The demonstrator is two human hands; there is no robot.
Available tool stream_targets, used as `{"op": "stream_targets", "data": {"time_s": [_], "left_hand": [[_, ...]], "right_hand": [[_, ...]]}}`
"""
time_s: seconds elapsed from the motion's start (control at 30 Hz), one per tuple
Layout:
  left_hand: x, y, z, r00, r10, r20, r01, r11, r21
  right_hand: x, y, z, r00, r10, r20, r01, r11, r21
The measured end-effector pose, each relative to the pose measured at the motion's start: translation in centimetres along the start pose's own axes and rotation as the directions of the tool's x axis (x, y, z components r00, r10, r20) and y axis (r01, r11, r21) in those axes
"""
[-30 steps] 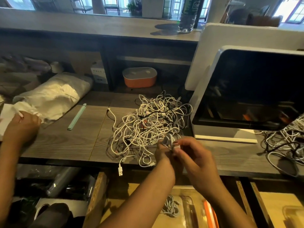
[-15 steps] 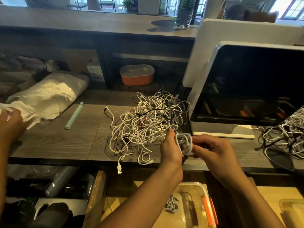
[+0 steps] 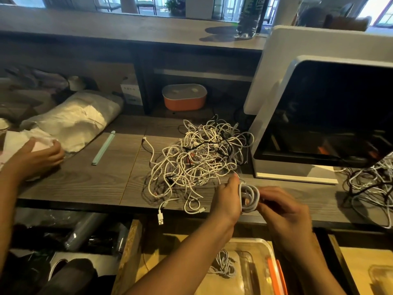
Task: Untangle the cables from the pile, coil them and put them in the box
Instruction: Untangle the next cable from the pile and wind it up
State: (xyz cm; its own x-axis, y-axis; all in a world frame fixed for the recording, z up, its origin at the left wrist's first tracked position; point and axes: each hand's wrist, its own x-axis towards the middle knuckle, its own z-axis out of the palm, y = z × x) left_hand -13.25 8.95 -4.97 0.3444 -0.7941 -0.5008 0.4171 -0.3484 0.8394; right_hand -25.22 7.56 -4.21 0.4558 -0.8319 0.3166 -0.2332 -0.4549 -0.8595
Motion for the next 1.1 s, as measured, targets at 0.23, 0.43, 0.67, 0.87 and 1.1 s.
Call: {"op": "stream_targets", "data": {"time_s": [0.23,0.43,0.67,0.87,1.1], "left_hand": [[-0.1,-0.8,-0.7,0.921,-0.372,0.116,0.388,0.898,-0.206],[0.3,-0.8,-1.2,0.897,-0.413,0.157,0.442,0.84,-0.315],[0.5,-1.4,-0.9,0.97,-0.242,0.004,0.239,0.958,-0.158],[-0.3,-1.5,-0.6,0.974,-0.222,-0.032,0.214,0.962,-0.173],[-0.8,-1.3,-0.1,0.96,-0.278,0.02,0.27,0.909,-0.317]], "right_hand": [[0.5,0.0,-0.3,0.954,-0.226,0.198,0.265,0.944,-0.197],[0.6,0.2,0.1,0.944,-0.204,0.259,0.268,0.932,-0.244],[0.2,0.0,-0.5,0.947,-0.047,0.318,0.114,0.973,-0.198],[-1.2,-0.6,0.6,0.981,0.192,0.04,-0.194,0.922,0.336],[-1.5,0.5,1.8,0.916,0.395,0.065,-0.353,0.72,0.597]]}}
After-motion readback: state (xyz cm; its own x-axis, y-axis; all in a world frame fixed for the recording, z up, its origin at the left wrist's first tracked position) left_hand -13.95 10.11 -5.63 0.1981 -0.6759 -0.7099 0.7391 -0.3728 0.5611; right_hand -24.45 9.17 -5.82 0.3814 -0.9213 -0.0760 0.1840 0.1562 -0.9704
